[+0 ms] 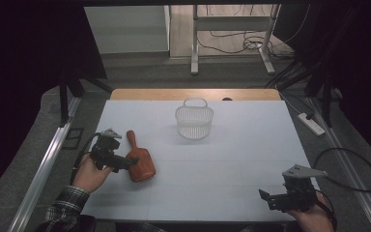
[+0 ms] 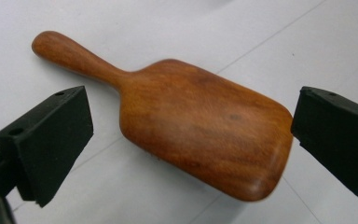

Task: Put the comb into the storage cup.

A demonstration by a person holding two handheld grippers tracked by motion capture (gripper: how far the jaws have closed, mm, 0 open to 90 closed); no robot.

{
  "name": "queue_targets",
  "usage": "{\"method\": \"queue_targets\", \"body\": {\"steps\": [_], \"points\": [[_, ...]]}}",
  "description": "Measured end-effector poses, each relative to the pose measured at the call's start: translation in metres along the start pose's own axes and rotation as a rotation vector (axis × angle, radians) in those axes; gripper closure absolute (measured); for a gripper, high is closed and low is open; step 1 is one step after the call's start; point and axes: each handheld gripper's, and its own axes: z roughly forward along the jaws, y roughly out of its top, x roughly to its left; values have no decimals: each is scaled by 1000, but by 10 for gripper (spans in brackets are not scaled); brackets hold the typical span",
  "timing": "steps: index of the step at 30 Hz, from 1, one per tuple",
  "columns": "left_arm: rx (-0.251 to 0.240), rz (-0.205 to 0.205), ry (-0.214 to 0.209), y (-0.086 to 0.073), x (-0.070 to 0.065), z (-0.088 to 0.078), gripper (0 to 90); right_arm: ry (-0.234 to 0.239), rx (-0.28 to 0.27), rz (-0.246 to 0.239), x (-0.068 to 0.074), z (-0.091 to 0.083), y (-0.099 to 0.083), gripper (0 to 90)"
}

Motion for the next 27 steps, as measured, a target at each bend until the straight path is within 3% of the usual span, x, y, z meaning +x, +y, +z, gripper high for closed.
{"method": "queue_targets", "body": {"steps": [20,27], "points": [[39,7,-11,25,17,20,0,5,5,-6,0,0,0,0],[59,33,-11,37,19,28,0,7,8,-7,0,0,0,0]]}}
